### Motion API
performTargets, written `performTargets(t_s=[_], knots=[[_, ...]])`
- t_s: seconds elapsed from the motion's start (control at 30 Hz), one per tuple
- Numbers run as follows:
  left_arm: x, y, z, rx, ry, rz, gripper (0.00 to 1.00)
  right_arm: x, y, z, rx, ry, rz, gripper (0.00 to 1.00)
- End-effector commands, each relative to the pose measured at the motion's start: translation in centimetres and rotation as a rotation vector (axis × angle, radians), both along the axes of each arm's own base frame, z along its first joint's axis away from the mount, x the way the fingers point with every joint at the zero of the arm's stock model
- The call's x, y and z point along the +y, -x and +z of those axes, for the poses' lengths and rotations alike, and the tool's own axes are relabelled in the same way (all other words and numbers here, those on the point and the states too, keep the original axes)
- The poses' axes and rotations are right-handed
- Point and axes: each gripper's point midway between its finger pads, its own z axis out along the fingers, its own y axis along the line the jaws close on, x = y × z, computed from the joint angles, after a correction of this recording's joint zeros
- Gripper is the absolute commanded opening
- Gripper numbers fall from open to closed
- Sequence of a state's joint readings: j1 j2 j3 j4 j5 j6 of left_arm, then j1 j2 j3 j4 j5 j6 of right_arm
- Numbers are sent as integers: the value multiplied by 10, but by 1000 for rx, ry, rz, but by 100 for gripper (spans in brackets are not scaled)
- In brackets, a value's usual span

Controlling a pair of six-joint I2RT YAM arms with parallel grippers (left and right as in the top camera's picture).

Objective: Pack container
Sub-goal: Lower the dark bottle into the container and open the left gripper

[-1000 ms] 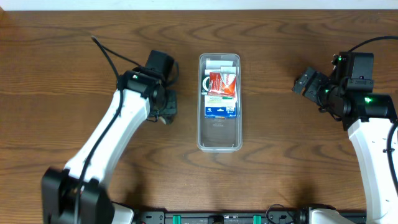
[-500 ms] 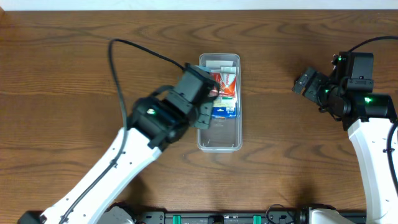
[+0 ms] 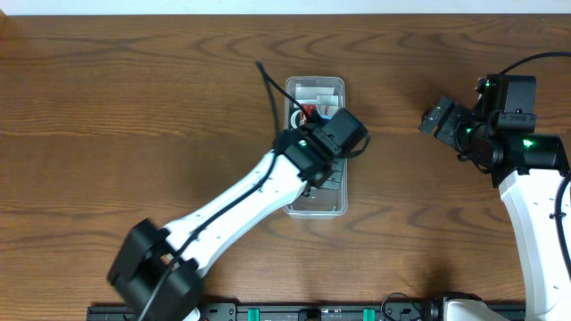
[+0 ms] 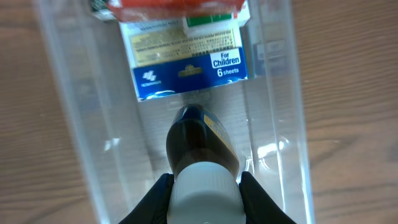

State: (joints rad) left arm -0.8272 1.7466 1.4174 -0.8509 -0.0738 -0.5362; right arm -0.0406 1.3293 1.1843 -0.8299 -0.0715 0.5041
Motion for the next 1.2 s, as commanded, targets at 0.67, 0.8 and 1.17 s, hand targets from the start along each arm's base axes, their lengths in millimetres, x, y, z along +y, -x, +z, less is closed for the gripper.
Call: performTargets(t_s=[0.67, 0.8, 1.17], knots=[[-4, 1, 27, -27, 57, -27, 69, -3, -1, 6, -15, 10, 1, 99], [27, -3, 78, -164, 46, -20, 79, -3, -1, 6, -15, 10, 1, 99], [143, 8, 198, -519, 30, 119, 98, -3, -1, 6, -15, 10, 1, 99]])
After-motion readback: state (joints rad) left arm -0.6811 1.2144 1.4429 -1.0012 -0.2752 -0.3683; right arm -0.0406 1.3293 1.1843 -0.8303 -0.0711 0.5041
